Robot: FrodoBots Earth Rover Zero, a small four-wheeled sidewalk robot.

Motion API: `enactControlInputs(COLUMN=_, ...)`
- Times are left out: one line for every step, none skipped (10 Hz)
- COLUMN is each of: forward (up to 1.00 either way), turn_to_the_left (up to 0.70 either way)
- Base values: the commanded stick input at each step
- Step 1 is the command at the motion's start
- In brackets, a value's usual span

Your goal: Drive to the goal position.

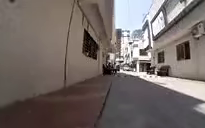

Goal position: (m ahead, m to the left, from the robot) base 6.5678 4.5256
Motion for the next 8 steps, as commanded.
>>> enactControlInputs(forward=0.85, turn_to_the_left=0.00)
enactControlInputs(forward=0.85, turn_to_the_left=0.00)
enactControlInputs(forward=0.85, turn_to_the_left=0.00)
enactControlInputs(forward=0.85, turn_to_the_left=0.00)
enactControlInputs(forward=0.85, turn_to_the_left=0.00)
enactControlInputs(forward=0.85, turn_to_the_left=0.00)
enactControlInputs(forward=0.85, turn_to_the_left=0.00)
enactControlInputs(forward=0.85, turn_to_the_left=0.00)
